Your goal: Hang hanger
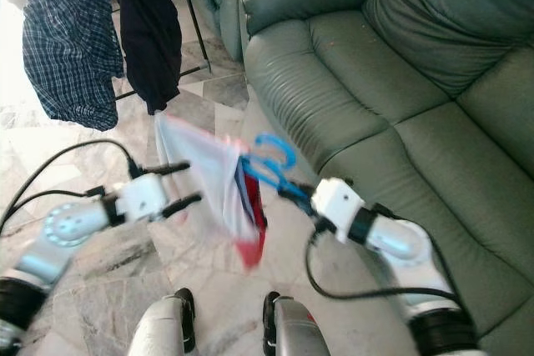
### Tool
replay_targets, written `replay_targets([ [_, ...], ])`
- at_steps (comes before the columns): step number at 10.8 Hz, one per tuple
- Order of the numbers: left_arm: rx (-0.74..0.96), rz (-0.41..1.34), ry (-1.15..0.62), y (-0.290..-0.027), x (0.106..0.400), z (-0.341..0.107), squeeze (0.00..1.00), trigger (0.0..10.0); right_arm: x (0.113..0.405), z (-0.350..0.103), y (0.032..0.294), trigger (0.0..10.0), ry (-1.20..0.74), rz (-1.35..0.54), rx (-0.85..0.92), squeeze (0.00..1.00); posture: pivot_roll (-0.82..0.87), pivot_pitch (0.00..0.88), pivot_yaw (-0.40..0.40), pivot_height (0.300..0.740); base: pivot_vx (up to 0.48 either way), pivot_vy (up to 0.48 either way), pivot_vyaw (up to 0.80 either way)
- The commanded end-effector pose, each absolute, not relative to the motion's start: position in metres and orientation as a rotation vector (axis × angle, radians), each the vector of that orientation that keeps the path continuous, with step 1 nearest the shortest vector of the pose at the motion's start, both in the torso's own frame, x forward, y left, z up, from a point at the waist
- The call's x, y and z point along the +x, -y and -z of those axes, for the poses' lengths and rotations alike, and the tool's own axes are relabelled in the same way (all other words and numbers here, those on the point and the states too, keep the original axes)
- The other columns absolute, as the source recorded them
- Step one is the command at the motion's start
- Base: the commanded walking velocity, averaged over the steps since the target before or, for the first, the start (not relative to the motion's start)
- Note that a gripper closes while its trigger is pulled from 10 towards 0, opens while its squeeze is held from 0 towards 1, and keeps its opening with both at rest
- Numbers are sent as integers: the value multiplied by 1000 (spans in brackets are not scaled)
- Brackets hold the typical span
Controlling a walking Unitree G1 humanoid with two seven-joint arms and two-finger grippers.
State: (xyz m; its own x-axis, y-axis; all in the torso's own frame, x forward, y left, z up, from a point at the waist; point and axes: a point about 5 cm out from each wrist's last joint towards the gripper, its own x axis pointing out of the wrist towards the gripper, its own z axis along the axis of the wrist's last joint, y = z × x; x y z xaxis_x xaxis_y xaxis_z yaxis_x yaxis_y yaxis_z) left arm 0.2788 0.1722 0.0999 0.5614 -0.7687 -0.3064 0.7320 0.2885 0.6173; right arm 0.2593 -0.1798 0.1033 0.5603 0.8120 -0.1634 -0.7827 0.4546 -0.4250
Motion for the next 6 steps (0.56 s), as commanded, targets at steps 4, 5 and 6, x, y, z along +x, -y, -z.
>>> replay_targets([
  [4,837,1096,14,-174,270,-88,1000,10000,255,-89,188,10000,-2,-1049,-593,0,-18,195,-27,740,0,0,0],
  [5,832,1098,22,-171,270,-87,1000,10000,256,-82,192,10000,-24,-1043,-686,0,-20,197,-27,740,0,0,0],
  [6,827,1104,28,-169,270,-88,1000,10000,259,-79,196,10000,-33,-999,-694,0,-21,198,-26,740,0,0,0],
])
